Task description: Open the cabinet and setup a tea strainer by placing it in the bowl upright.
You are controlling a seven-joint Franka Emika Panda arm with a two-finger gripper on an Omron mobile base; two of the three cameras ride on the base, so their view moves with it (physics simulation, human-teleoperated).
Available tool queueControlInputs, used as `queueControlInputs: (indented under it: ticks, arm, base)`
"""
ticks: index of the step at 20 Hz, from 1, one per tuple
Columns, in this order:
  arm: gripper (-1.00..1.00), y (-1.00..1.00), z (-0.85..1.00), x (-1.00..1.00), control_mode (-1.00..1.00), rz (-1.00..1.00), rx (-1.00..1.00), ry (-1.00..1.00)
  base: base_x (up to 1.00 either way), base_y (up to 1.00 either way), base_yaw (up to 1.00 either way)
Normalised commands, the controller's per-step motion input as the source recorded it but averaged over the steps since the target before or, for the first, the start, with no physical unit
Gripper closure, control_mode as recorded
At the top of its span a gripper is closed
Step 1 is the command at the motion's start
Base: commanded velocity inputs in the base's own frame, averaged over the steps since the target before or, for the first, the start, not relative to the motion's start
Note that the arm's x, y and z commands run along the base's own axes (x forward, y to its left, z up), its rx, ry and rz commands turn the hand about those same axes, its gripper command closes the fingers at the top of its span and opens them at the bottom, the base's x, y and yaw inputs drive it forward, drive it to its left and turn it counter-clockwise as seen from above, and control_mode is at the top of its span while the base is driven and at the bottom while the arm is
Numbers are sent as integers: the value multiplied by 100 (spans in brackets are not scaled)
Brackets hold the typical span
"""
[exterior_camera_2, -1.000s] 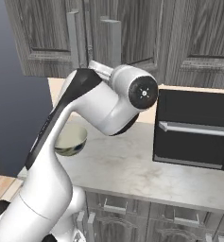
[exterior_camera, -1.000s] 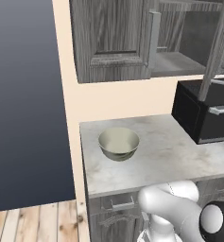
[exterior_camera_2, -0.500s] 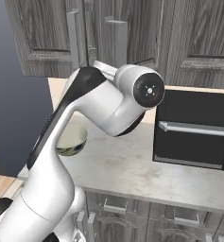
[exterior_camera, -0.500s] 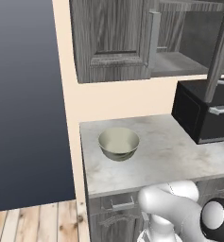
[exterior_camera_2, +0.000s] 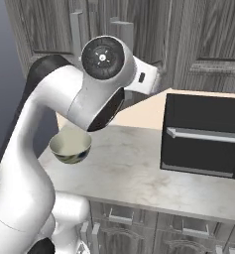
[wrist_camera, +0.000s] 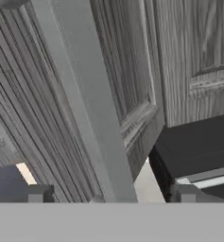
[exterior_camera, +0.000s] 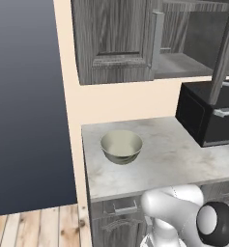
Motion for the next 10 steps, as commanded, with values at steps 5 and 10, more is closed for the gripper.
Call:
queueControlInputs:
  ticks: [5,10]
  arm:
    - [-100,44,26,-54,-100,-28,-29,13]
    - [-100,83,2,-9,-100,-20,-42,28]
  base:
    - [0,0,0]
    - [0,0,0]
